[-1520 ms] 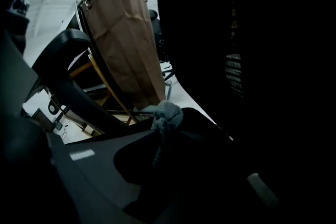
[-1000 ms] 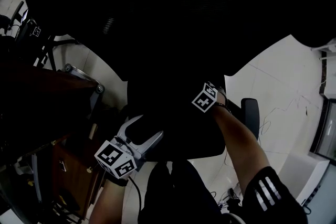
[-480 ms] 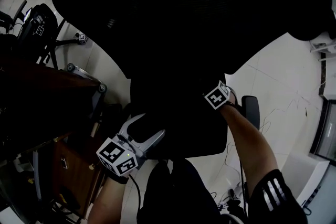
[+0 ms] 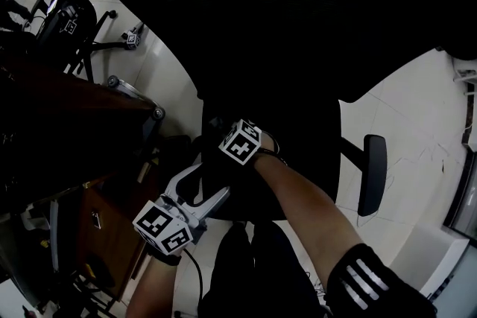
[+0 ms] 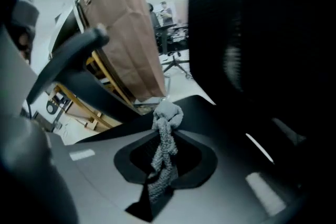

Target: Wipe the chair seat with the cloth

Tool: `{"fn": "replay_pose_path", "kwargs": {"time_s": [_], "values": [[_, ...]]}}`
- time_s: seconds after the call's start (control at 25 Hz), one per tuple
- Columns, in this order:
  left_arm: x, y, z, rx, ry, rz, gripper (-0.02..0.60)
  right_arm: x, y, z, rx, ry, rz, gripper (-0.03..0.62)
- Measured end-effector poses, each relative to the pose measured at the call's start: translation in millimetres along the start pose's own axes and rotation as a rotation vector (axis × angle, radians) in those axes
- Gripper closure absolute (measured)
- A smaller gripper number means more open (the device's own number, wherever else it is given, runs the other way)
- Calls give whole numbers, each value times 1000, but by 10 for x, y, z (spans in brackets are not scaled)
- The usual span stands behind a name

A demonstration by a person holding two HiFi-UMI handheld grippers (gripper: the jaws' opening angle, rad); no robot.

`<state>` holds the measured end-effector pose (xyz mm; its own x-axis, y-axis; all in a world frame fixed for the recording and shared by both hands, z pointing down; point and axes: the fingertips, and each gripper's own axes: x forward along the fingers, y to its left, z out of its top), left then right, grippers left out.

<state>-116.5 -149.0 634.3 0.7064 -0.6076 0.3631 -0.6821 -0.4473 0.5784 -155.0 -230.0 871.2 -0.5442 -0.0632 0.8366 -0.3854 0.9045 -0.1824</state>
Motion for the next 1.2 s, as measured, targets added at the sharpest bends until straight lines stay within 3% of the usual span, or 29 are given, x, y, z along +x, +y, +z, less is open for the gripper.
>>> {"fn": "replay_pose_path", "kwargs": {"time_s": [0.12, 0.28, 0.44, 0.64, 0.84, 1.0, 1.12, 1.2], "values": [[-53, 44, -68, -12, -3, 3, 261, 219, 131, -38, -48, 15, 22, 542], [-37, 3, -111, -12, 2, -17, 261, 184, 31, -237, -30, 31, 6, 543], [98, -134, -131, -18, 17, -53, 261, -98, -258, -905, -6, 123, -47, 543], [274, -295, -239, -25, 49, -98, 261, -781, -792, -1920, 100, 246, -166, 543], [344, -426, -287, -13, 70, -126, 261, -1264, -1099, -2405, 230, 258, -248, 543], [332, -455, -274, -10, 68, -124, 261, -1307, -1122, -2332, 246, 259, -270, 543], [221, -421, -283, -7, 57, -113, 261, -1145, -836, -1908, 268, 161, -203, 543], [124, -368, -319, -3, 60, -95, 261, -916, -506, -1549, 221, 121, -137, 543]]}}
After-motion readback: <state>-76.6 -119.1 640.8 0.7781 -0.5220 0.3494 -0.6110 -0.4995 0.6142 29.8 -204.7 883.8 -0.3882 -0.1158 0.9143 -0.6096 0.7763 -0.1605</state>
